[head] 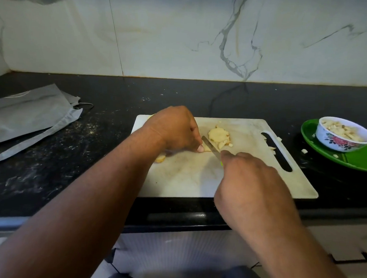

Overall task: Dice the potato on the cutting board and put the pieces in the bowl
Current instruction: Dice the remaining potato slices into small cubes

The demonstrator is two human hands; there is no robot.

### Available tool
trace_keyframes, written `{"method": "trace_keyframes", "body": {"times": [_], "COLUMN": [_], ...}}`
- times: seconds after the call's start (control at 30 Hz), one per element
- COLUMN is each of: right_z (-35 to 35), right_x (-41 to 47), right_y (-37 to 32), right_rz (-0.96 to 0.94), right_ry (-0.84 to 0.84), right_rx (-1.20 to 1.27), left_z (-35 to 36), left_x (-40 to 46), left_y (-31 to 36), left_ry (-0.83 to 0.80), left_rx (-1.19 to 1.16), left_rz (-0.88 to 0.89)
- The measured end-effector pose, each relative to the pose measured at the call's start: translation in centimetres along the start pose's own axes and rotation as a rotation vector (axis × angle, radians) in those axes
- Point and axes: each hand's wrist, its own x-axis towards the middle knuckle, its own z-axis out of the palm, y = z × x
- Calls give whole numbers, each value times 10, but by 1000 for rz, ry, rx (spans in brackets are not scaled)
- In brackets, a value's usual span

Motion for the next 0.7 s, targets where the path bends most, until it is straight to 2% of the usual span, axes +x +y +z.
{"method": "trace_keyframes", "body": {"times": [0.23,0.4,0.53,0.7], "right_z": [-7,-10,6,-1], "right_x": [-37,-16,-5,-36], "right_y": [16,8,-3,7], "right_rz": [-68,-35,0,-41], "right_ry": [-15,51,-5,-60], "right_rx": [-2,-29,43,47], "left_z": [-2,-3,-1,-2], "left_x": [2,-2,0,3], "left_y": [-2,0,-2,-4], "left_ry": [-21,-25,-6,-24], "left_rx": [23,94,44,10], "left_rz": [28,59,37,22]}}
